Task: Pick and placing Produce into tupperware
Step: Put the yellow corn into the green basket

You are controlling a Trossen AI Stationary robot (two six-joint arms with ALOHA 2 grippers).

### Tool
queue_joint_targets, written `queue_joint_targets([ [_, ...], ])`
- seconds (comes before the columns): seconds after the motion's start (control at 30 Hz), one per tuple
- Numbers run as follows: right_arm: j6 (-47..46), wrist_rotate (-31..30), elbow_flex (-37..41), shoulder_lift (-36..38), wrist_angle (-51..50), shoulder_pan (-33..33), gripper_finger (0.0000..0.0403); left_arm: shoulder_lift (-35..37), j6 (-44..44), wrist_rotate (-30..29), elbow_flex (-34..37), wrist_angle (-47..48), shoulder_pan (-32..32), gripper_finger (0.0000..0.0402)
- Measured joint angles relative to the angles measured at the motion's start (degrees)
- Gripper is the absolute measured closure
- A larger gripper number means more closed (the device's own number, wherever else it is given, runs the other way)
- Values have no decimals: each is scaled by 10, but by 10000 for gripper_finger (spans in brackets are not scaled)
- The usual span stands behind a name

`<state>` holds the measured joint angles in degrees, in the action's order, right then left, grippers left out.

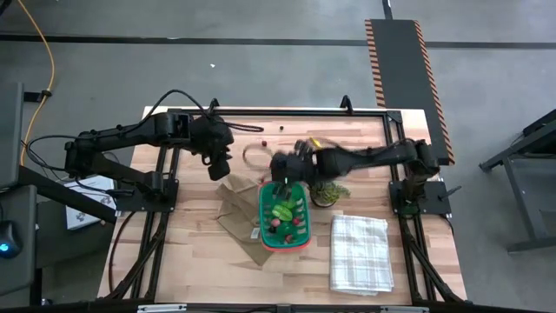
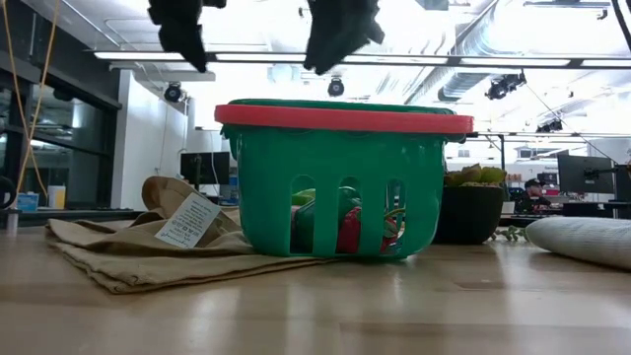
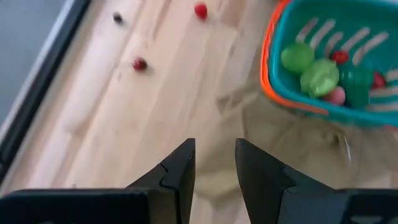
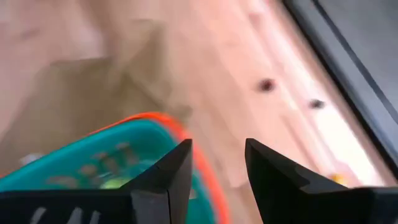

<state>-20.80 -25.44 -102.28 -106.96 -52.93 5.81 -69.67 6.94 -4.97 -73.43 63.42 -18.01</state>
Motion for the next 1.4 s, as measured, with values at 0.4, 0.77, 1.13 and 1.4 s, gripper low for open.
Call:
queue_joint_targets([
  [0.4, -19, 136, 0, 6, -28, -206, 265, -29, -65, 44, 0, -64, -111, 300],
  [0.77, 47, 236, 0, 0, -88, -355, 265, -147, -117, 161, 0, -111, -274, 300],
  [1.13, 111, 326, 121, 3, -42, -401, 265, -251, -98, 208, 0, -156, -283, 300],
  [1.4, 60, 328, 226, 3, 18, -415, 265, -256, -85, 205, 0, -160, -262, 300],
])
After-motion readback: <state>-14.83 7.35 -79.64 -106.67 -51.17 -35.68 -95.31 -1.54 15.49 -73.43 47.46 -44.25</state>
